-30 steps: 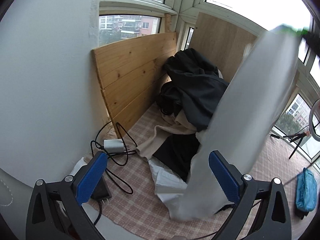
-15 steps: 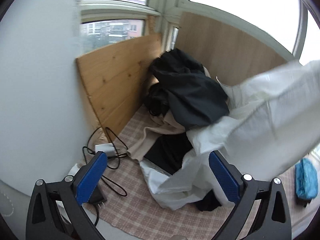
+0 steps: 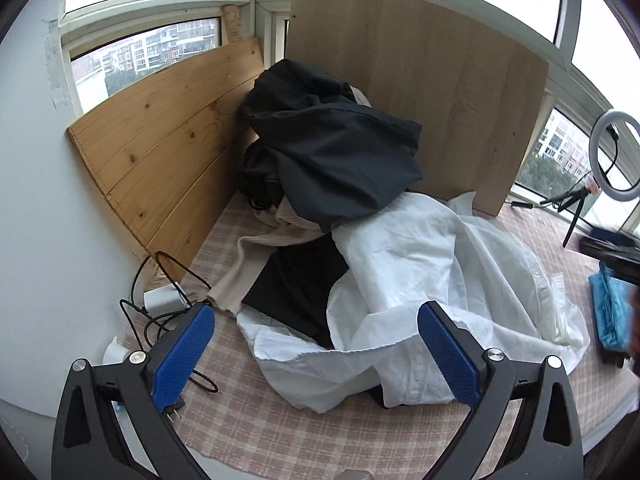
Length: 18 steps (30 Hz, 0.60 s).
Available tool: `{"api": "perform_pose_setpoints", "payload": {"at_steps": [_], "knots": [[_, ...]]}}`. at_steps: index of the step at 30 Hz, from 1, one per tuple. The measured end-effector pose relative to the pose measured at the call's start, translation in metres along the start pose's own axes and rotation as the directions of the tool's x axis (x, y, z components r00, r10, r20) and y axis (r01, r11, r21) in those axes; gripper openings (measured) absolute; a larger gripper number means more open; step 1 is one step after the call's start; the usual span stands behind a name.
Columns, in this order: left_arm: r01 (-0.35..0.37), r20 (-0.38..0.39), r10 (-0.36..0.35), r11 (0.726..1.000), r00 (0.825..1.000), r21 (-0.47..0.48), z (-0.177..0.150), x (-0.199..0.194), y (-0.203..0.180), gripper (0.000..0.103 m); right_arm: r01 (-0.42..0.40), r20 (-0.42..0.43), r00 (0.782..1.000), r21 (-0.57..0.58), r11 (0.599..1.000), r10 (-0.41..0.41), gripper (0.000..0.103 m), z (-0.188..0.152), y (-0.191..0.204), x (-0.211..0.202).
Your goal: Fold clothes
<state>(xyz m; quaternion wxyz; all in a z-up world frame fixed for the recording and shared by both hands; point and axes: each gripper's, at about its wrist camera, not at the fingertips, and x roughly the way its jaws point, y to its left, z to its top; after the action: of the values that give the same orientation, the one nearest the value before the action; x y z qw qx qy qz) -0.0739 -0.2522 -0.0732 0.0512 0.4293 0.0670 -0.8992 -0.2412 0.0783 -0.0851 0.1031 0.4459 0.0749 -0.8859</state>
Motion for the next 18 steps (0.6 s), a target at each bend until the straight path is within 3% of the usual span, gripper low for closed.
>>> {"api": "perform_pose_setpoints", "payload": {"at_steps": [2, 4, 7, 8, 10, 13, 14, 16, 18], "knots": [[-0.011, -0.005, 0.011, 1.0, 1.0, 0.002, -0.002, -0.003, 0.001, 0.102, 0.01, -0.069, 0.997, -0.11, 0.994, -0.018, 0.07, 0.019, 0.025, 0.063], [-0.029, -0.005, 0.029, 1.0, 1.0, -0.005, -0.005, -0.008, 0.008, 0.102, 0.033, -0.16, 0.985, -0.162, 0.986, -0.059, 0.07, 0.017, 0.028, 0.128], [-0.058, -0.014, 0.058, 0.998, 0.998, -0.027, -0.011, -0.015, 0.022, 0.102, -0.026, -0.24, 0.971, -0.109, 0.994, -0.001, 0.067, 0.015, 0.028, 0.178], [-0.069, -0.015, 0.069, 0.997, 0.998, -0.036, -0.013, -0.016, 0.027, 0.102, -0.056, -0.256, 0.966, -0.073, 0.996, 0.036, 0.047, 0.014, 0.026, 0.189], [-0.088, -0.019, 0.087, 0.994, 0.996, -0.06, -0.016, -0.017, 0.038, 0.102, -0.115, -0.23, 0.965, 0.047, 0.992, 0.122, 0.003, 0.015, 0.016, 0.182], [-0.09, -0.036, 0.087, 0.991, 0.996, -0.102, -0.018, -0.013, 0.053, 0.102, -0.157, -0.078, 0.983, 0.138, 0.978, 0.168, 0.002, 0.022, 0.009, 0.139], [-0.085, -0.038, 0.082, 0.99, 0.996, -0.109, -0.018, -0.011, 0.055, 0.102, -0.199, -0.023, 0.978, 0.161, 0.967, 0.205, 0.002, 0.026, 0.006, 0.119], [-0.075, -0.037, 0.071, 0.991, 0.997, -0.109, -0.016, -0.009, 0.055, 0.102, -0.278, 0.074, 0.961, 0.222, 0.935, 0.268, 0.002, 0.033, 0.0, 0.078], [-0.063, -0.02, 0.061, 0.993, 0.998, -0.096, -0.013, -0.011, 0.052, 0.102, -0.367, 0.186, 0.927, 0.264, 0.892, 0.326, 0.002, 0.038, -0.008, 0.033]]}}
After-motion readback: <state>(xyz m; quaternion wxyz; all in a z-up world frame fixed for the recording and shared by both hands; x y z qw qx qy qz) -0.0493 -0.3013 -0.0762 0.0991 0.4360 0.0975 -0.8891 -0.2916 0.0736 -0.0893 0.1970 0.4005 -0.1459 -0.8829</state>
